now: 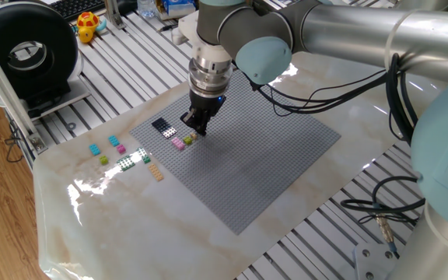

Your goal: Stack small Lego blocks randomly, one at a time

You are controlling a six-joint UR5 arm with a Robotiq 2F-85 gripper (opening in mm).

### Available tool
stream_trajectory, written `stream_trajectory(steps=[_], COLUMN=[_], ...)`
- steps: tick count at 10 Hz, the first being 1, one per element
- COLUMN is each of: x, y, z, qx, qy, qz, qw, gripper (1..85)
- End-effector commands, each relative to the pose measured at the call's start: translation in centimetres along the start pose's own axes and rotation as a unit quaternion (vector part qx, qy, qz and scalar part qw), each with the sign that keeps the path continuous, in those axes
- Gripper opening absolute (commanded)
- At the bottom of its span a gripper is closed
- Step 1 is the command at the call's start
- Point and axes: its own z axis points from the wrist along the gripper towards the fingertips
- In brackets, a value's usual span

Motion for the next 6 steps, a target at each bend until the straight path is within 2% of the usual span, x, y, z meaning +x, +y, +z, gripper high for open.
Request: stream_trajectory(steps=[1,6], x=[-0.07,-0.29], y=[-0.12,-0.11], z=[-0.22,-0.13], qx=[-0.002,-0.007], qy=[-0.002,-0.005], qz=[0.005,0.010], qw=[1.0000,0.9999], gripper=[1.3,1.3])
